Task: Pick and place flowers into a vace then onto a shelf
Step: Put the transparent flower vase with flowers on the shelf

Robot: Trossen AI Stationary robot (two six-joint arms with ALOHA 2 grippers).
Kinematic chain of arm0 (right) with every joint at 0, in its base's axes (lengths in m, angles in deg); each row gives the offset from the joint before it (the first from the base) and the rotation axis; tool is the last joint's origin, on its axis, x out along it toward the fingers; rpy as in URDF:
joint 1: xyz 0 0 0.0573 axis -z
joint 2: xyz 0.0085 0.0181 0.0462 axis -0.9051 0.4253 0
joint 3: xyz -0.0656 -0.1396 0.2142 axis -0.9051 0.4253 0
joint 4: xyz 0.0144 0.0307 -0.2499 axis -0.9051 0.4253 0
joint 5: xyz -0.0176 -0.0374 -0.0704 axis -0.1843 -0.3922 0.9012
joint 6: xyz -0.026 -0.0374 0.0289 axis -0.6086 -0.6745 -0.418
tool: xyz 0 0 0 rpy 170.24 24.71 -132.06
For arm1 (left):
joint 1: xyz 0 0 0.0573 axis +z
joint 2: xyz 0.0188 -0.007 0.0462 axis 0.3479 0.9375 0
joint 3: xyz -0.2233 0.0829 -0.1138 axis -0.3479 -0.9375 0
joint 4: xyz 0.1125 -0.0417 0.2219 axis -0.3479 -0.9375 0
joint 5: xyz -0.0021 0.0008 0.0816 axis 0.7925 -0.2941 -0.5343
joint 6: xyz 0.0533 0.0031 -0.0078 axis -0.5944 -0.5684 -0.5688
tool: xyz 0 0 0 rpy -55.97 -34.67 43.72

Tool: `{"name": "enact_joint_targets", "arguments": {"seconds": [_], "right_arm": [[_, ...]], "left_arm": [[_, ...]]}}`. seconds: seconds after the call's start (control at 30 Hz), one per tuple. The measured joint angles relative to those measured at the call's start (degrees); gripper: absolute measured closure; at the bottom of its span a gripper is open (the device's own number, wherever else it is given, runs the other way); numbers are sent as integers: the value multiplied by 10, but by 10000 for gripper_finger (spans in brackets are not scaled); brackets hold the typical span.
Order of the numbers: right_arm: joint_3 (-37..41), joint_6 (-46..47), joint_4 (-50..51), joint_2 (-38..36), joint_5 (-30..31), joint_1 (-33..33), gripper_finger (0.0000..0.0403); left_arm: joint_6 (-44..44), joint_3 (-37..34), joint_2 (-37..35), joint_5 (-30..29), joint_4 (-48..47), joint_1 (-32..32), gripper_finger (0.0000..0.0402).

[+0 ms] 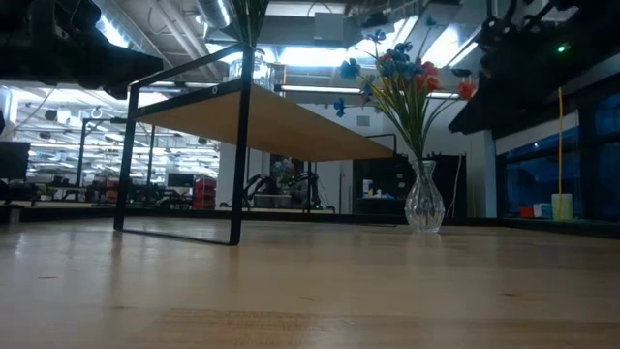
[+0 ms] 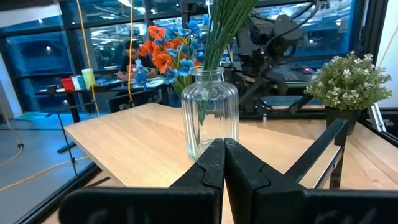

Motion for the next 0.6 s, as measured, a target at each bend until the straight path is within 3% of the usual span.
{"name": "enact_joint_targets", "arguments": {"seconds": [0.13, 0.33, 0.6], "right_arm": [[0, -4, 1, 19, 48, 17, 79], [1, -4, -5, 36, -36, 70, 79], [113, -101, -220, 22, -80, 151, 79]], "left_arm": [[0, 0, 0, 0, 0, 0, 398], [0, 0, 0, 0, 0, 0, 398], [-1, 0, 0, 0, 0, 0, 398]]}}
